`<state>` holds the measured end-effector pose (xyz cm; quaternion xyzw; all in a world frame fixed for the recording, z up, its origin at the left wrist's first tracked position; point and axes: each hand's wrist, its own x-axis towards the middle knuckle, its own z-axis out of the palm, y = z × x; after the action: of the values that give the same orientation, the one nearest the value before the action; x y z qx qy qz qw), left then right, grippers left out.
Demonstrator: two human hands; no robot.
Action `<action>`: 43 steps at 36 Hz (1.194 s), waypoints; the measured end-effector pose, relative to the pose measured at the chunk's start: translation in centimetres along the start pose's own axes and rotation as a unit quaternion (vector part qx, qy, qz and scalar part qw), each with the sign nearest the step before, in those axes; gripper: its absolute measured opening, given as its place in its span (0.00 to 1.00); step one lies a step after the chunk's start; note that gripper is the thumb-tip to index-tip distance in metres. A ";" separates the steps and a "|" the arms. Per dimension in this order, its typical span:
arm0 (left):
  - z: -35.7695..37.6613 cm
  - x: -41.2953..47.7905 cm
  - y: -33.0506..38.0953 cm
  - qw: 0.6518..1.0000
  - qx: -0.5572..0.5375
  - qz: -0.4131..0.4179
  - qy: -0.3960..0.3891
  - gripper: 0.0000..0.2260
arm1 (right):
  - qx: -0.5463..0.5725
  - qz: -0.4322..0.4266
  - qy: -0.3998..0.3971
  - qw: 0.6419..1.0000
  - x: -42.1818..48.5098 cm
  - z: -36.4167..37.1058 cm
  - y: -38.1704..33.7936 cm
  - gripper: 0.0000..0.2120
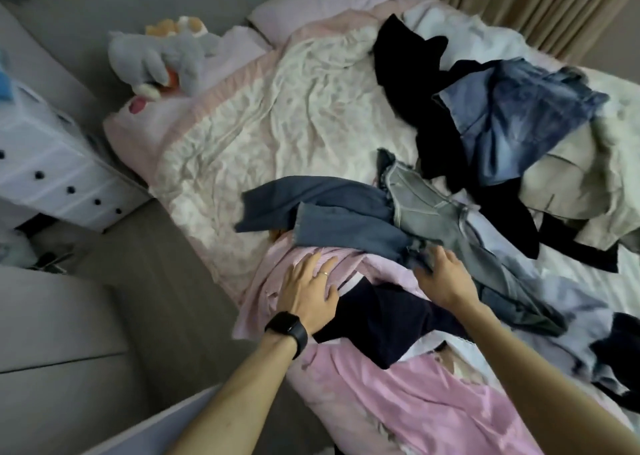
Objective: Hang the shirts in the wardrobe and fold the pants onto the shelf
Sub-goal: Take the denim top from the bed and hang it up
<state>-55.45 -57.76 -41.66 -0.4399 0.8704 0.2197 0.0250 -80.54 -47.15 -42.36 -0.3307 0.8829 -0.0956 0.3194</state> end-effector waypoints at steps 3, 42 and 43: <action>3.0 2.5 -0.5 0.998 0.034 0.019 -0.050 0.26 | 0.017 0.039 -0.018 0.999 4.8 0.4 1.9 0.31; -4.9 -13.7 0.1 0.899 -0.406 -0.163 -0.030 0.11 | 0.223 -0.196 0.046 0.954 -25.2 9.5 -4.4 0.01; -4.9 -14.8 -0.6 0.892 -0.417 -0.172 -0.027 0.11 | 0.239 -0.164 0.042 0.956 -25.5 10.3 -3.8 0.03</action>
<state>-45.21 -48.82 -33.95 -0.5461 0.6086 0.5669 -0.0998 -57.37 -33.16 -36.15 -0.3810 0.7803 -0.3687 0.3318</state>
